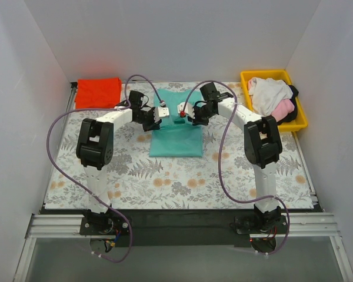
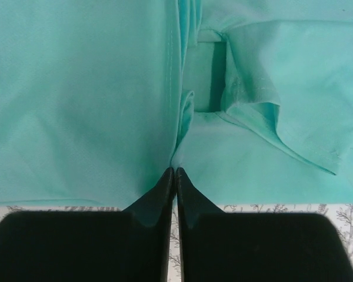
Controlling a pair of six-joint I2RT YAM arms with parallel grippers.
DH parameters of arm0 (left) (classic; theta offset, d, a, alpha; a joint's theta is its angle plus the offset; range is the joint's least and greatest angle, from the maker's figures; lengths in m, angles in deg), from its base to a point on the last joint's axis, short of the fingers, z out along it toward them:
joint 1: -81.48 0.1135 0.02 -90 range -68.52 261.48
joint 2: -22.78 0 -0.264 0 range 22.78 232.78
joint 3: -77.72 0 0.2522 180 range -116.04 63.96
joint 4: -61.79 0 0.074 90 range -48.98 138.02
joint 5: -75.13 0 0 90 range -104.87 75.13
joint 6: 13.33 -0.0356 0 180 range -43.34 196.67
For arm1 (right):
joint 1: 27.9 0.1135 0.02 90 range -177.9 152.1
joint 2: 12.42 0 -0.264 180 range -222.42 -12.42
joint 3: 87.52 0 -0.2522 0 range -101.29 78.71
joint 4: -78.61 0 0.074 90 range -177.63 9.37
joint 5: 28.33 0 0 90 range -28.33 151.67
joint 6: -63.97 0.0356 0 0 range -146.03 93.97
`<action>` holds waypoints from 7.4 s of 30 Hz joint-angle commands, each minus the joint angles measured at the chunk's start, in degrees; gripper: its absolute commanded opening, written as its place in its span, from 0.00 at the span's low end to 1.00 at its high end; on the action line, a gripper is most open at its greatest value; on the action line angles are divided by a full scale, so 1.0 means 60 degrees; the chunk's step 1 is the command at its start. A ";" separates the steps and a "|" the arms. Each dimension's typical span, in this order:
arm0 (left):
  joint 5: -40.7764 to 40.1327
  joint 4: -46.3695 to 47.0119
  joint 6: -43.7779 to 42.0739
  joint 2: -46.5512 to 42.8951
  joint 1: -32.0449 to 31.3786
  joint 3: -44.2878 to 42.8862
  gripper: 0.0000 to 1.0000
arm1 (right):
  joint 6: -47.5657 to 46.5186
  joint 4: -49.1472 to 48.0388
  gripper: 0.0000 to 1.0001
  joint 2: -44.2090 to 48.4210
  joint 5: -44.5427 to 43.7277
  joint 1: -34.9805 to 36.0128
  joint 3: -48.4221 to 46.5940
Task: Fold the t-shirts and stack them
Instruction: Fold the tshirt
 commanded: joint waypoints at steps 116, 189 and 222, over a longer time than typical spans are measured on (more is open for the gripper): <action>-0.1077 0.2175 0.0677 -0.3785 -0.0465 0.6477 0.20 | 0.0736 -0.2822 0.01 0.3288 -0.1728 0.1727 0.6766; 0.0138 -0.2454 0.0192 -0.2758 -0.0040 0.2962 0.00 | 0.1951 0.1587 0.01 0.1690 0.0058 0.1214 0.2765; 0.1516 -0.1458 0.2258 -0.2775 -0.2047 0.2948 0.47 | 1.0828 0.0225 0.06 -0.1223 0.6138 0.0174 -0.0881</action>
